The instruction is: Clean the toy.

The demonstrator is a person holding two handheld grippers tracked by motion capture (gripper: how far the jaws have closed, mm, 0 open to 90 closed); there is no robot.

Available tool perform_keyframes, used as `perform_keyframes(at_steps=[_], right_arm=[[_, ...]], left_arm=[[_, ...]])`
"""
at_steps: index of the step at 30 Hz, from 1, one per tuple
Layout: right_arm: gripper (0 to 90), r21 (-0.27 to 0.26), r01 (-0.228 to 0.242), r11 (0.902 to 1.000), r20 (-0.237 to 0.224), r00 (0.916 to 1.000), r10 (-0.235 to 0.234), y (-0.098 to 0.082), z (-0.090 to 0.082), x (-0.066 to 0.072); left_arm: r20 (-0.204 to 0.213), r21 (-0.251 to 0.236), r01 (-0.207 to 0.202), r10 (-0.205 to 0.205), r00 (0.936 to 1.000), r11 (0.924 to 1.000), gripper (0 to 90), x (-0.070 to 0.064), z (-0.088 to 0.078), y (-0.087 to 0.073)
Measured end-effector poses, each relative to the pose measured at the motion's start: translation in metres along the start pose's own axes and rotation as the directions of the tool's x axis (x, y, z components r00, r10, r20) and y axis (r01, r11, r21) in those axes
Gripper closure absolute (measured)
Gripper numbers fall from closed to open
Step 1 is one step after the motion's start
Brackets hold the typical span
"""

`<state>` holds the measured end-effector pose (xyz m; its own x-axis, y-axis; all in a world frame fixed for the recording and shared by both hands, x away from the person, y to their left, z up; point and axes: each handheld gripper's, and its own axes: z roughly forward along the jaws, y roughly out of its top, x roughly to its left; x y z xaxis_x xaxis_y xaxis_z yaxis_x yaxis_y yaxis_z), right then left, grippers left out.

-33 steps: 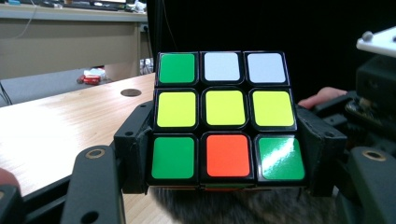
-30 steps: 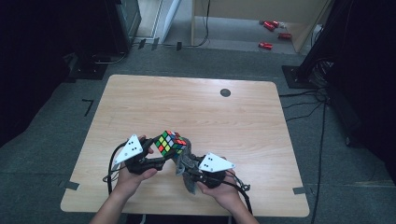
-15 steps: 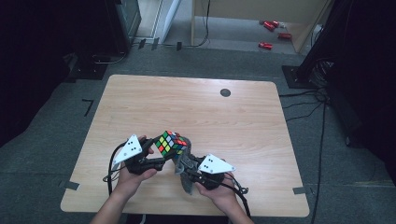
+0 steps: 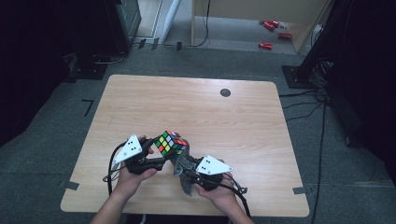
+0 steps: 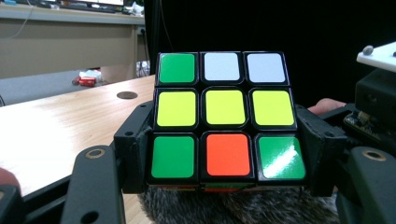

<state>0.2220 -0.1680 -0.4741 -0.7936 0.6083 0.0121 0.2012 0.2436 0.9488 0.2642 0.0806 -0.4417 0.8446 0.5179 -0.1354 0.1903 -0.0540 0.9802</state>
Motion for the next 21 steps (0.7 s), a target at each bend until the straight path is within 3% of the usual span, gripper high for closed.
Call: perform_keyframes(at_steps=[2,6,9,13,16,18,21], right_arm=[[64.8,-0.014,0.003,0.9999,0.013,0.9999,-0.003,0.005,-0.005,-0.005],[64.9,-0.081,-0.061,0.9949,0.053,0.9965,0.065,0.010,-0.018,-0.020],[65.0,-0.058,-0.055,0.9968,0.045,0.9973,0.058,0.007,-0.015,-0.017],[65.0,-0.002,-0.037,0.9993,-0.027,0.9990,0.037,0.003,-0.004,-0.007],[64.7,0.008,-0.015,0.9999,-0.031,0.9994,0.016,0.004,-0.005,-0.006],[64.7,-0.019,-0.035,0.9992,-0.021,0.9992,0.035,0.007,-0.011,-0.013],[64.8,-0.072,-0.100,0.9924,0.020,0.9946,0.102,0.010,-0.023,-0.029]], left_arm=[[0.007,-0.007,0.009,-0.009,0.9999,0.9999,34.7,0.000,-0.001,0.001],[0.012,0.007,-0.002,0.002,0.9999,1.0000,34.7,-0.003,0.003,-0.001],[0.013,0.014,-0.006,0.006,0.9999,0.9999,34.7,-0.004,0.004,-0.001],[0.008,0.004,0.003,-0.003,1.0000,1.0000,34.7,-0.001,0.001,0.000],[0.002,-0.004,0.004,-0.004,1.0000,1.0000,34.7,0.000,0.000,0.001],[-0.004,-0.001,-0.002,0.002,1.0000,1.0000,34.7,0.001,-0.001,0.001],[-0.037,0.033,-0.007,0.008,0.9993,0.9994,34.8,0.003,0.000,-0.002]])
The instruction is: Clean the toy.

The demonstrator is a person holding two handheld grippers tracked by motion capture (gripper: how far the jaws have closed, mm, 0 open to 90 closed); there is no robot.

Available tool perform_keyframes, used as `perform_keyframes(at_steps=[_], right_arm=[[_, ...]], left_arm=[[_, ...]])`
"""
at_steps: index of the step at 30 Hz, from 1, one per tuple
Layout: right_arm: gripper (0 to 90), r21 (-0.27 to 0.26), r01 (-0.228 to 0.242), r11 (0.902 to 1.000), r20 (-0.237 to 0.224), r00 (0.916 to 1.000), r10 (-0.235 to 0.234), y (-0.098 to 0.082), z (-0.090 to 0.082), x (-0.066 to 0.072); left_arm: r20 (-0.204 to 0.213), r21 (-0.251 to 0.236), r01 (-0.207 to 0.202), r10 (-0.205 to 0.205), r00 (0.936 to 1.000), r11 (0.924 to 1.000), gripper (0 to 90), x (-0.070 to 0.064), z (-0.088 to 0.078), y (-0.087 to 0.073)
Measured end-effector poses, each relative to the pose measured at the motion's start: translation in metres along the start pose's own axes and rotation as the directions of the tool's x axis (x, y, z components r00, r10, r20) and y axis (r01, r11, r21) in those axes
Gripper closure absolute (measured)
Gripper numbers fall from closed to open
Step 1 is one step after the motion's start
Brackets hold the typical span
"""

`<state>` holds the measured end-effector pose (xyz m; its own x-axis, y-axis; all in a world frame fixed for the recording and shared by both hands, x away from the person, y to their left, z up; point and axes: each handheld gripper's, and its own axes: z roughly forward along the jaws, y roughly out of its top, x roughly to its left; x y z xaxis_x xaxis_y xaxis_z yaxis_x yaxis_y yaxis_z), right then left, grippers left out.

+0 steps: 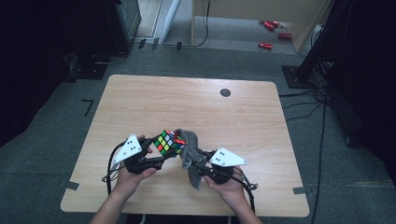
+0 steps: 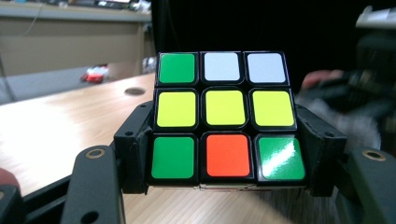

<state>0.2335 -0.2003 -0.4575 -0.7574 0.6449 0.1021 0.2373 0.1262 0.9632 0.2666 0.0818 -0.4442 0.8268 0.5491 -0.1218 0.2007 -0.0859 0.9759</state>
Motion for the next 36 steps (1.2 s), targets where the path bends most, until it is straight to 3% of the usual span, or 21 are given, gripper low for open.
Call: perform_keyframes(at_steps=[4,6,9,11,17,22,24,27,29,32,36], right_arm=[[64.4,-0.025,-0.041,0.9988,0.069,0.9967,0.043,0.005,-0.012,-0.018],[63.5,0.006,-0.055,0.9984,0.115,0.9919,0.054,0.005,-0.014,-0.025],[62.9,0.079,-0.117,0.9899,0.182,0.9780,0.101,0.000,-0.015,-0.039],[62.9,0.110,-0.131,0.9852,0.229,0.9679,0.103,-0.006,-0.016,-0.047],[62.8,0.179,-0.153,0.9719,0.309,0.9466,0.092,-0.020,-0.014,-0.062],[62.3,0.257,-0.164,0.9523,0.370,0.9271,0.060,-0.030,-0.010,-0.069],[62.0,0.279,-0.176,0.9440,0.381,0.9228,0.060,-0.034,-0.009,-0.072],[56.3,0.289,-0.185,0.9395,0.385,0.9209,0.063,-0.037,-0.008,-0.074],[46.2,0.274,-0.184,0.9441,0.401,0.9140,0.061,-0.035,-0.008,-0.074],[31.7,0.249,-0.144,0.9577,0.413,0.9103,0.029,-0.030,-0.011,-0.072],[24.8,0.172,-0.107,0.9792,0.385,0.9221,0.033,-0.021,-0.016,-0.069]], left_arm=[[-0.005,0.010,0.007,-0.006,1.0000,0.9999,34.7,0.001,0.002,-0.002],[-0.004,0.008,0.005,-0.005,1.0000,1.0000,34.7,0.000,0.002,-0.002],[-0.001,0.011,0.007,-0.007,1.0000,0.9999,34.7,0.000,0.003,-0.002],[-0.001,0.013,0.006,-0.006,1.0000,0.9999,34.7,0.000,0.003,-0.002],[0.004,0.021,0.006,-0.006,1.0000,0.9998,34.7,-0.002,0.006,-0.004],[0.007,0.021,0.002,-0.003,1.0000,0.9998,34.7,-0.003,0.006,-0.003],[0.005,0.018,0.007,-0.007,1.0000,0.9998,34.7,-0.003,0.006,-0.003],[-0.001,0.022,0.011,-0.011,0.9999,0.9997,34.7,-0.001,0.005,-0.003],[-0.003,0.023,0.011,-0.011,0.9999,0.9997,34.8,-0.001,0.005,-0.003],[-0.003,0.023,0.012,-0.012,0.9999,0.9997,34.8,-0.002,0.005,-0.003],[-0.007,0.024,0.015,-0.015,0.9999,0.9996,34.7,-0.001,0.006,-0.003]])
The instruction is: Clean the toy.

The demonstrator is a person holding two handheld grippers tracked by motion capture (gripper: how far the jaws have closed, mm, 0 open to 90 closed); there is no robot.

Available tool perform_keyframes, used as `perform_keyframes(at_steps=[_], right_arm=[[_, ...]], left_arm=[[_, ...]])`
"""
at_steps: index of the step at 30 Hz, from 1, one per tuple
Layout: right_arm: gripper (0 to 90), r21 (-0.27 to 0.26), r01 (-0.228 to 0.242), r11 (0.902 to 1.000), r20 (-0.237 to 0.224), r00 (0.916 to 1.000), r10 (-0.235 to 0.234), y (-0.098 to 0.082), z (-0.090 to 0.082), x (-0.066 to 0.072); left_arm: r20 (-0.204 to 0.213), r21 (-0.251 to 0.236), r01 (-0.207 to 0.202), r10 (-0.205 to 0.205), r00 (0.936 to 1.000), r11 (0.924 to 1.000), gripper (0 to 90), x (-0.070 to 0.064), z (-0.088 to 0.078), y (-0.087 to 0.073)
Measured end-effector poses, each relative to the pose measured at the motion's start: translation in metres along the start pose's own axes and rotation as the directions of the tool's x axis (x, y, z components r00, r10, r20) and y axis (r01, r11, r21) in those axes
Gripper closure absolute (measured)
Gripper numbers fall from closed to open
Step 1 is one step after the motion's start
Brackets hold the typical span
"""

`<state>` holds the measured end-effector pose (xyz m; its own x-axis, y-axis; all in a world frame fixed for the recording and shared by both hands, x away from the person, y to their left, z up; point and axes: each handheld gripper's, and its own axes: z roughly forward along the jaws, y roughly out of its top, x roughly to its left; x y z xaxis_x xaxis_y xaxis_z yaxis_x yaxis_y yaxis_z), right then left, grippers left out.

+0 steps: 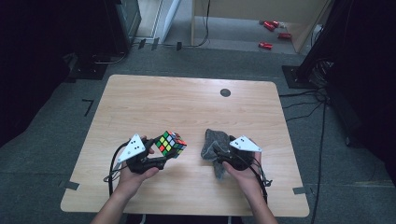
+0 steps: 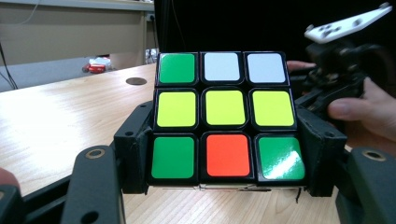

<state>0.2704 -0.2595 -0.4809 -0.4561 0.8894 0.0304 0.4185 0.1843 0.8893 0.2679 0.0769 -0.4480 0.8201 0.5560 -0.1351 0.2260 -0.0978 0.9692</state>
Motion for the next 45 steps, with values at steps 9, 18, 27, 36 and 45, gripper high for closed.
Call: perform_keyframes(at_steps=[9,18,27,36,45], right_arm=[[23.2,-0.198,0.110,0.9741,-0.161,0.9766,-0.143,0.011,-0.012,0.037],[21.7,-0.283,0.252,0.9254,-0.217,0.9228,-0.318,0.006,-0.006,0.083],[22.0,-0.318,0.291,0.9023,-0.183,0.9148,-0.360,0.001,-0.001,0.092],[26.0,-0.326,0.330,0.8860,-0.150,0.9073,-0.393,-0.002,0.001,0.097],[33.0,-0.313,0.375,0.8725,-0.103,0.8999,-0.424,-0.004,0.003,0.101]], left_arm=[[-0.009,0.012,0.061,-0.061,0.9981,0.9980,34.8,0.000,0.001,0.005],[0.003,0.039,0.094,-0.094,0.9956,0.9948,34.8,-0.005,0.007,0.008],[0.012,0.098,0.139,-0.141,0.9900,0.9854,34.7,-0.014,0.019,0.006],[0.030,0.133,0.161,-0.166,0.9857,0.9780,34.7,-0.020,0.027,0.003],[0.039,0.145,0.194,-0.202,0.9787,0.9703,34.4,-0.020,0.029,0.001]])
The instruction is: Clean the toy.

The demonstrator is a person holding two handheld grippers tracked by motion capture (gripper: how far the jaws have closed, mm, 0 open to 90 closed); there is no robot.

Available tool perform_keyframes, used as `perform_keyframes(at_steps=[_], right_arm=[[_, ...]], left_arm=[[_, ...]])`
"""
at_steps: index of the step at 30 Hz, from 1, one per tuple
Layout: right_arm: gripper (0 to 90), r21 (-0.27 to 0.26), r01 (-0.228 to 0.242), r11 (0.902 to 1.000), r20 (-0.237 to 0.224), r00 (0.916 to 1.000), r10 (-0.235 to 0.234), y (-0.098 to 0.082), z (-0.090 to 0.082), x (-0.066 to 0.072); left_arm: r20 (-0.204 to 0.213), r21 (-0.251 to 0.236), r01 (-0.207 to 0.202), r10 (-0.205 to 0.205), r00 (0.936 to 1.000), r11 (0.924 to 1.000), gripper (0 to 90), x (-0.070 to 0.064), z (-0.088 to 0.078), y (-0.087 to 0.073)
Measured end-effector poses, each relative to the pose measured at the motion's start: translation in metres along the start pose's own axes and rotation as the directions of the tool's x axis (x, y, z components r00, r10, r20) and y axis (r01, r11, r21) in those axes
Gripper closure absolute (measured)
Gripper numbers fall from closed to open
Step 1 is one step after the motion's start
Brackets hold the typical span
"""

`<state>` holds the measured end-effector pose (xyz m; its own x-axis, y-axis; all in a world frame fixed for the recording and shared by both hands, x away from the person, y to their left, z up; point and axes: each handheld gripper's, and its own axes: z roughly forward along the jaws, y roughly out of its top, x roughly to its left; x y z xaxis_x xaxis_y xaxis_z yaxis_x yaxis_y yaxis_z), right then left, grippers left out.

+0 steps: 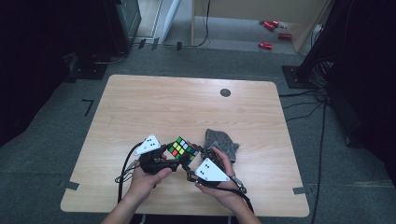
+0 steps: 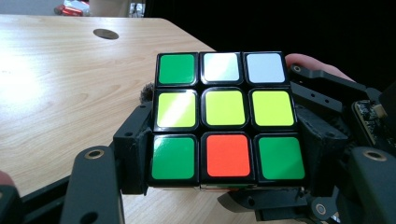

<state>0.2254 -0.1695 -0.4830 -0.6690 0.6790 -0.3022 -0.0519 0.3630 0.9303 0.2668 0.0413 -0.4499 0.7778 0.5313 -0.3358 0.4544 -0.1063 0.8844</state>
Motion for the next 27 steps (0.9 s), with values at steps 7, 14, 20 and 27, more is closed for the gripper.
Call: perform_keyframes(at_steps=[7,14,20,27], right_arm=[[33.4,0.013,-0.007,0.9999,-0.011,0.9999,0.007,0.001,-0.002,-0.002],[33.5,0.056,-0.051,0.9971,0.023,0.9985,0.050,-0.004,-0.004,-0.016],[33.6,0.071,-0.148,0.9865,0.081,0.9865,0.142,-0.001,-0.013,-0.035],[33.6,0.071,-0.207,0.9758,0.080,0.9763,0.201,0.004,-0.018,-0.041]], left_arm=[[0.046,-0.006,0.035,-0.035,0.9983,0.9994,32.1,0.005,-0.002,0.001],[0.032,-0.088,0.030,-0.027,0.9991,0.9957,21.8,0.014,-0.017,0.008],[-0.051,-0.072,-0.062,0.059,0.9970,0.9955,19.1,0.024,-0.023,0.005],[-0.095,-0.028,-0.160,0.156,0.9832,0.9868,18.1,0.024,-0.016,-0.006]])
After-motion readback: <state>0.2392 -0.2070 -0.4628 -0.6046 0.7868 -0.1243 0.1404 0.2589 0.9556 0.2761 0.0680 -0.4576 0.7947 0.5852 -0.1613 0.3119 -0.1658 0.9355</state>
